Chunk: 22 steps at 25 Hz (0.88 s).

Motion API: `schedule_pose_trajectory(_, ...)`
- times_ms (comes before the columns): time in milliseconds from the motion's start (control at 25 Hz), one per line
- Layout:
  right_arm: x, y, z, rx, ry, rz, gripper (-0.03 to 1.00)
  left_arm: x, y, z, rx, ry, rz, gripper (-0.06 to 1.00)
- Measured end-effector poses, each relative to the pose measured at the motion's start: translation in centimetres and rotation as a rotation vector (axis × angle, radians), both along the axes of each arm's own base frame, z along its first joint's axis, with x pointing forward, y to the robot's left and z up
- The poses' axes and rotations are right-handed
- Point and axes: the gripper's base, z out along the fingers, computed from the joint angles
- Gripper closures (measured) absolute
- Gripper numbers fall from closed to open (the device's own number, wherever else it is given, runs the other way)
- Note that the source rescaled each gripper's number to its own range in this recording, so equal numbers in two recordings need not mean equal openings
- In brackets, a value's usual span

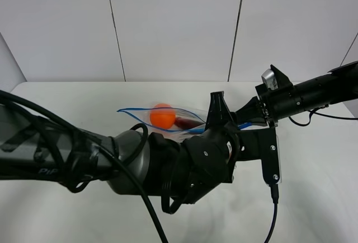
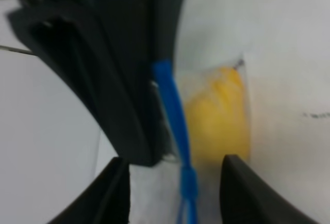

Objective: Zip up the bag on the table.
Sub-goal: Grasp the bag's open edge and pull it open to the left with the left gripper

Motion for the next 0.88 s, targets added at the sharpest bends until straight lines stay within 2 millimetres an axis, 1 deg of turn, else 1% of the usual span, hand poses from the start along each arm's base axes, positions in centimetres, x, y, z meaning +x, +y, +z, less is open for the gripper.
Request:
schedule_pose_trajectory(160, 0.01, 0.01, 0.01, 0.001, 0.000, -0.001, 0.97, 0.10, -0.27, 0.39, -0.013, -0.005, -0.001, 0.65)
schedule_pose_trajectory(280, 0.01, 0.01, 0.01, 0.001, 0.000, -0.001, 0.97, 0.00, -0.34, 0.33, -0.015, 0.005, -0.012, 0.67)
schedule_pose_trajectory(360, 0.00, 0.01, 0.01, 0.001, 0.000, 0.000, 0.97, -0.10, -0.42, 0.28, -0.016, 0.015, -0.024, 0.67)
schedule_pose_trajectory(520, 0.00, 0.01, 0.01, 0.001, 0.000, 0.000, 0.97, -0.12, -0.43, 0.27, -0.017, 0.017, -0.026, 0.62)
schedule_pose_trajectory(880, -0.02, 0.01, 0.02, 0.002, 0.001, 0.002, 0.97, -0.10, -0.42, 0.28, -0.016, 0.015, -0.024, 0.61)
